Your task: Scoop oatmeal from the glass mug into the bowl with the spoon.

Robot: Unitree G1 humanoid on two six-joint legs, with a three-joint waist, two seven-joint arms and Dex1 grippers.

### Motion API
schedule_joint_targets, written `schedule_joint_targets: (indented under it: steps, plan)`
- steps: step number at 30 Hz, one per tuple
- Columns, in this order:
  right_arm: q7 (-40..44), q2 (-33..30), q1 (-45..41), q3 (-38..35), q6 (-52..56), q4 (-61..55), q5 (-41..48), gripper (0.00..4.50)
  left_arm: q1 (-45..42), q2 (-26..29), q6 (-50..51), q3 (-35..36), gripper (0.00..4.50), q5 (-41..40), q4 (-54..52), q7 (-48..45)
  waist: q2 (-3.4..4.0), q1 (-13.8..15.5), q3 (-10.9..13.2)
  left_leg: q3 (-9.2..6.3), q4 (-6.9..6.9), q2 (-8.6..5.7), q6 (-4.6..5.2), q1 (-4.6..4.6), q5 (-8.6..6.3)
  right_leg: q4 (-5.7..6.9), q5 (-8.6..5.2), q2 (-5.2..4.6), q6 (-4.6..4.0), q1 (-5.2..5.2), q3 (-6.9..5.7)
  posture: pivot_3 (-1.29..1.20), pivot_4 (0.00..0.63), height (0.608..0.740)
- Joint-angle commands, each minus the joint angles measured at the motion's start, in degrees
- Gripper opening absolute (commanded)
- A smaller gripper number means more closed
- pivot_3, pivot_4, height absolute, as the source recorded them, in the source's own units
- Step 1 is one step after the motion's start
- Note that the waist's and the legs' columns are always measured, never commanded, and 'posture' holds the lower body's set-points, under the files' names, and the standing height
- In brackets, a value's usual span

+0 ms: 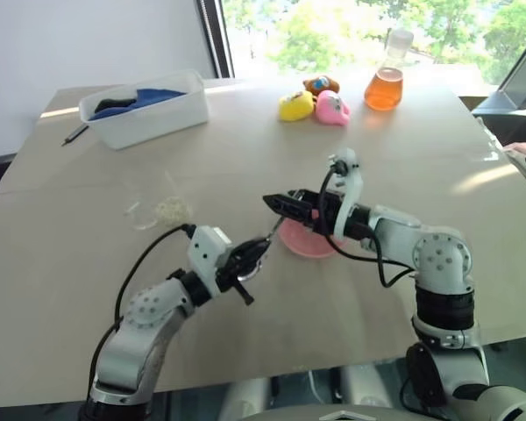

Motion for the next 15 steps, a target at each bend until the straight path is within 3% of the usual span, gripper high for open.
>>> schedule_joint_targets:
  steps: [1, 3, 6, 9, 15]
  plan:
    - [0.9, 0.0, -1.3, -1.6, 0.6, -0.5, 3.2, 3.59, 0.2, 0.8, -2.3, 1.0, 0.0, -0.7, -0.1, -1.3, 0.0, -0.1, 0.0, 0.0, 0.0, 0.0, 0.0, 0.0, 0.0, 0.0, 0.0, 0.0, 0.0, 0.0, 0.01, 0.0, 0.15, 0.74]
    - [1.0, -0.4, -1.5, -1.6, 1.0, -0.5, 3.7, 2.81, 0.0, 0.8, -2.7, 1.4, 0.0, -1.0, 0.3, -1.3, 0.0, -0.3, 0.0, 0.01, 0.0, 0.0, 0.0, 0.0, 0.0, 0.0, 0.0, -0.01, 0.0, 0.0, 0.01, 0.0, 0.15, 0.74]
    - [1.0, -0.8, -1.7, -1.5, 1.2, -0.5, 4.0, 1.12, -0.3, 0.5, -3.1, 1.1, 0.0, -1.1, 0.5, -1.1, 0.0, -0.5, 0.0, 0.0, 0.01, 0.0, 0.0, 0.0, 0.0, 0.0, 0.0, 0.0, 0.0, 0.0, 0.01, 0.0, 0.15, 0.74]
    - [1.1, -1.5, -1.7, -1.0, 1.3, -0.6, 4.0, 0.01, -0.3, -0.6, -3.4, 0.8, 0.0, -1.2, 0.5, -0.3, 0.0, -0.6, 0.0, 0.0, 0.0, 0.01, 0.0, 0.0, 0.0, 0.01, 0.0, 0.0, 0.0, 0.0, 0.02, 0.0, 0.15, 0.74]
    - [1.1, -2.0, -1.5, -0.7, 1.0, -0.5, 3.6, 0.01, 0.1, -1.5, -3.7, 0.3, 0.0, -0.2, 0.4, 0.5, 0.0, -0.6, 0.0, 0.0, 0.01, 0.01, 0.0, 0.0, 0.0, 0.01, 0.0, 0.0, 0.0, 0.0, 0.02, 0.0, 0.15, 0.74]
